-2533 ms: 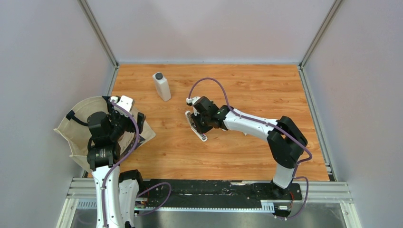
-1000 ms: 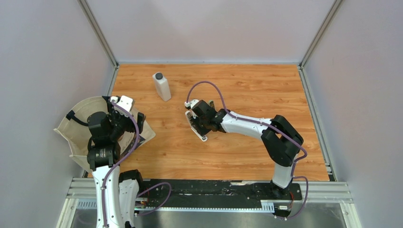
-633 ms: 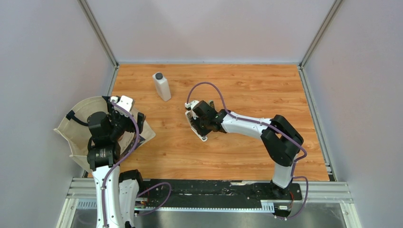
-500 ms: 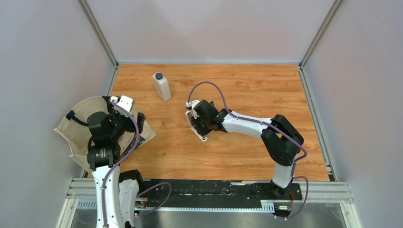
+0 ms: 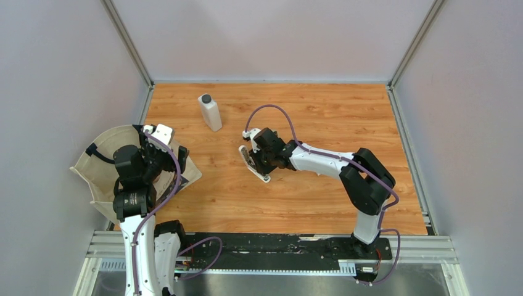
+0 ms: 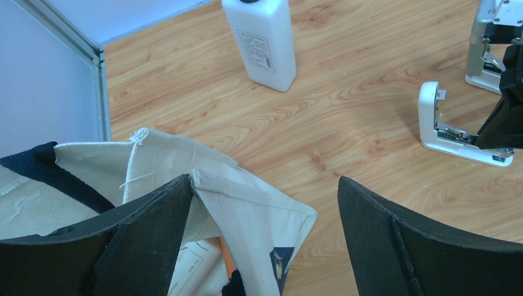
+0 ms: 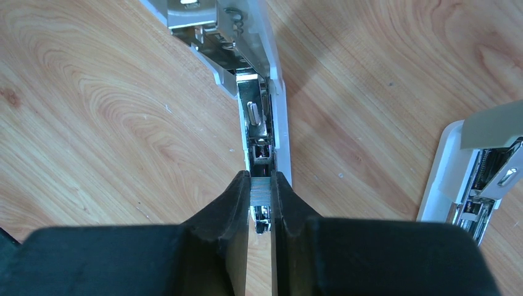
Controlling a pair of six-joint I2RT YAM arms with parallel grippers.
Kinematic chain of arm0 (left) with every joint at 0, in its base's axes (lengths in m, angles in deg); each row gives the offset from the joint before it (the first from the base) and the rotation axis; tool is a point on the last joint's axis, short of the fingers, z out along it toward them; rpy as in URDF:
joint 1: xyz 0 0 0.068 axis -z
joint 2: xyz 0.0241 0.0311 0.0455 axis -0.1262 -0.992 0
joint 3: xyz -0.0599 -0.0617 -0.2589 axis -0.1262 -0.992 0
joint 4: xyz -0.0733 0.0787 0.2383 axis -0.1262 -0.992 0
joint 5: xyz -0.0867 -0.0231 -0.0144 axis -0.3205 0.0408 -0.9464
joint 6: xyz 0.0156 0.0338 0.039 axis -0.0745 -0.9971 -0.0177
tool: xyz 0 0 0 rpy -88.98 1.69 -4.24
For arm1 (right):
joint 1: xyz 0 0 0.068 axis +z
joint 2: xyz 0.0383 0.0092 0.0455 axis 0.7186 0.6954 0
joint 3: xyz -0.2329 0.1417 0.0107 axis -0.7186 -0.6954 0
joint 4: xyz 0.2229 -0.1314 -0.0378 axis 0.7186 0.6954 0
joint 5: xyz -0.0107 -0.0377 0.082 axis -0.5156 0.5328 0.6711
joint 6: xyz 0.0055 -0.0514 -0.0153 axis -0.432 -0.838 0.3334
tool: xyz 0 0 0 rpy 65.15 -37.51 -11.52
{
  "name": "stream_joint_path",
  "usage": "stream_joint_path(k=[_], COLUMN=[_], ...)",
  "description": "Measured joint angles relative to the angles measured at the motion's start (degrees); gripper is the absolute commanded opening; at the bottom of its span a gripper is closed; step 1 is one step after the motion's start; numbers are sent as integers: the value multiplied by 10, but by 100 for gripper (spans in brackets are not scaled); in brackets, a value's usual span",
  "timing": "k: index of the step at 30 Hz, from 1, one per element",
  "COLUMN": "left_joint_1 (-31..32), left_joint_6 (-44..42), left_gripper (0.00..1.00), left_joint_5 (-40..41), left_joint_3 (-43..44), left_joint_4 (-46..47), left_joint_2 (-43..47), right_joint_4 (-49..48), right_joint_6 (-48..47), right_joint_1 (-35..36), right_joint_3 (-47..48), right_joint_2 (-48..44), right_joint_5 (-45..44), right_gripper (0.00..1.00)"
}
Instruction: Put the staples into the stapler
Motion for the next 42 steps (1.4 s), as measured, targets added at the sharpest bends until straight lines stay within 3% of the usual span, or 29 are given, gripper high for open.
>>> stream_joint_path(k=[16,42], left_joint_1=[0,0], left_joint_6=[-1,-1], left_gripper=[96,96], left_joint_5=[0,0], left_joint_3=[-2,-2], left_joint_4=[3,3], left_joint_2=[0,0], right_joint_4=[-30,-98], right_joint_6=[-74,-120], right_joint_1=[0,0], right_joint_3=[-47,-83], right_joint_2=[-61,-49], right_joint_5=[28,35], right_gripper=[16,15])
